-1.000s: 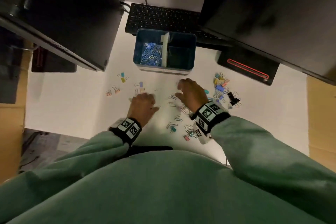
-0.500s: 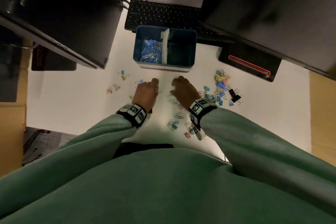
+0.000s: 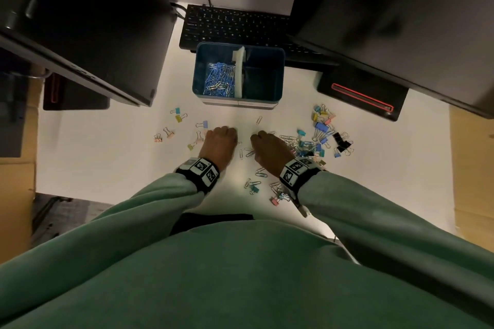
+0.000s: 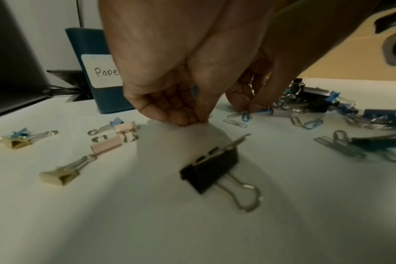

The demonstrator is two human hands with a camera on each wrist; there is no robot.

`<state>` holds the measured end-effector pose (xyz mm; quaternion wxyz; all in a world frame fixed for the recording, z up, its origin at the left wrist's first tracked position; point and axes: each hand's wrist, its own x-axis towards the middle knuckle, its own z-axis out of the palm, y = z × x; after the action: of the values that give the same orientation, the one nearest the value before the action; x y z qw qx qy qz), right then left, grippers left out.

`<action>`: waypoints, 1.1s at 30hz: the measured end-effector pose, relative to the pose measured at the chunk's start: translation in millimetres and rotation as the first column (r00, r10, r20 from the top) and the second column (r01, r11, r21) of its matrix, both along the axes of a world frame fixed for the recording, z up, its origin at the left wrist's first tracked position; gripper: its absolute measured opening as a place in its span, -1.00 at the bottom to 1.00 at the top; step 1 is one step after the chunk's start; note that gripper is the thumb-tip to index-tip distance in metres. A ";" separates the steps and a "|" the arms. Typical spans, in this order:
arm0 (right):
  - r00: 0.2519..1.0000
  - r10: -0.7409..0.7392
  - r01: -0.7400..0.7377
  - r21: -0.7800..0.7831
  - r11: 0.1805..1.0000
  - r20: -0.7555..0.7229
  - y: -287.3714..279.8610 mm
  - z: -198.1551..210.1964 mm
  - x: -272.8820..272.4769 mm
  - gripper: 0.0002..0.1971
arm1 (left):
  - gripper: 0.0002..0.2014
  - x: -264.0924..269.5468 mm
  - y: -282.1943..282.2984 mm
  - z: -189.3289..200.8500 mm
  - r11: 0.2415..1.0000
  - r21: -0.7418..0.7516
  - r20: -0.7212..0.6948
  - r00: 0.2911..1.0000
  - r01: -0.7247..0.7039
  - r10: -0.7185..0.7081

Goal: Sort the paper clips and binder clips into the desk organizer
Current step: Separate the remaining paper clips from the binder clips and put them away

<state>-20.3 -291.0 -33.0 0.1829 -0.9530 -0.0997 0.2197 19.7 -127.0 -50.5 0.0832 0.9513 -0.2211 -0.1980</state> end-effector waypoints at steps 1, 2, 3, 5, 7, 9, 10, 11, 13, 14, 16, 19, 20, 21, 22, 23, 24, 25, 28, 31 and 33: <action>0.999 -0.042 0.042 0.029 0.999 -0.008 -3.9 -0.5 0.4 -0.79 | -0.93 -4.1 -0.5 0.5 0.999 -0.035 -0.033 0.999 -0.013 0.012; 0.995 -0.098 0.100 0.063 0.993 -0.023 -8.5 -0.5 1.5 -0.83 | -0.92 -8.0 -1.2 1.3 0.997 -0.076 -0.072 0.997 -0.032 0.026; 0.983 -0.177 0.182 0.105 0.978 -0.055 -14.4 -0.5 2.8 -0.87 | -0.90 -11.7 -1.7 3.3 0.992 -0.119 -0.107 0.994 -0.049 0.036; 0.929 -0.344 0.367 0.210 0.906 -0.135 -25.7 1.9 6.3 -0.91 | -0.88 -17.4 -1.0 10.2 0.977 -0.197 -0.159 0.986 -0.084 0.053; 0.872 -0.444 0.489 0.315 0.814 -0.206 -33.3 12.3 11.3 -0.90 | -0.90 -18.1 1.1 21.0 0.951 -0.277 -0.184 0.979 -0.138 0.088; 0.839 -0.475 0.545 0.419 0.727 -0.266 -34.3 34.2 21.6 -0.89 | -0.91 -10.8 3.6 39.0 0.891 -0.381 -0.208 0.962 -0.248 0.179; 0.834 -0.474 0.551 0.479 0.683 -0.283 -31.7 48.9 30.4 -0.90 | -0.91 -2.9 5.2 50.7 0.845 -0.436 -0.211 0.948 -0.310 0.239; 0.837 -0.469 0.542 0.539 0.645 -0.280 -27.7 63.7 42.1 -0.91 | -0.91 8.1 7.1 63.3 0.796 -0.484 -0.205 0.931 -0.364 0.301; 0.852 -0.470 0.496 0.643 0.583 -0.231 -15.3 89.3 70.9 -0.93 | -0.90 37.3 11.3 88.4 0.717 -0.535 -0.171 0.889 -0.447 0.425; 0.853 -0.480 0.478 0.677 0.559 -0.205 -7.7 99.5 87.0 -0.93 | -0.89 53.9 13.2 98.9 0.701 -0.543 -0.129 0.871 -0.462 0.474; 0.840 -0.517 0.470 0.696 0.542 -0.164 9.2 106.7 119.4 -0.89 | -0.88 85.7 17.0 109.6 0.707 -0.525 -0.065 0.851 -0.473 0.521; 0.859 -0.499 0.471 0.552 0.688 -0.110 36.5 104.0 150.3 -0.85 | -0.85 110.1 16.9 104.3 0.749 -0.459 -0.061 0.858 -0.478 0.511; 0.889 -0.454 0.429 0.444 0.787 -0.054 40.4 101.9 152.2 -0.82 | -0.84 109.5 15.2 101.1 0.756 -0.453 -0.037 0.857 -0.472 0.513; 0.911 -0.411 0.381 0.366 0.849 0.006 39.2 100.0 148.5 -0.79 | -0.84 104.3 13.1 97.4 0.756 -0.458 -0.008 0.853 -0.467 0.522; 0.915 -0.399 0.352 0.365 0.862 0.058 35.0 100.4 139.1 -0.78 | -0.85 94.0 11.1 92.2 0.755 -0.469 0.009 0.852 -0.458 0.523; 0.909 -0.407 0.335 0.421 0.843 0.093 27.6 99.9 126.5 -0.81 | -0.89 79.8 8.5 85.4 0.763 -0.472 0.009 0.863 -0.442 0.506; 0.899 -0.421 0.318 0.478 0.819 0.124 17.4 96.2 111.7 -0.84 | -0.93 63.0 6.7 75.1 0.787 -0.456 -0.005 0.886 -0.415 0.464; 0.894 -0.431 0.322 0.491 0.810 0.125 6.9 89.8 95.8 -0.86 | -0.97 44.8 5.0 63.5 0.831 -0.399 -0.034 0.912 -0.387 0.409; 0.926 -0.376 0.351 0.278 0.894 0.040 -20.0 54.4 49.6 -0.82 | -0.80 -4.4 1.0 27.0 0.941 -0.147 -0.142 0.948 -0.305 0.285; 0.931 -0.348 0.351 0.010 0.936 -0.106 -26.5 24.7 17.7 -0.69 | -0.71 -23.6 -4.9 7.1 0.987 -0.019 -0.115 0.981 -0.158 0.155; 0.927 -0.343 0.343 -0.026 0.939 -0.154 -20.2 14.9 9.6 -0.63 | -0.74 -24.1 -7.3 5.7 0.995 0.000 -0.085 0.991 -0.102 0.102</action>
<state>-10.7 -311.2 -18.2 0.2266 -0.9354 0.0828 0.2583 -4.4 -134.3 -44.8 0.1045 0.9519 -0.1690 -0.2332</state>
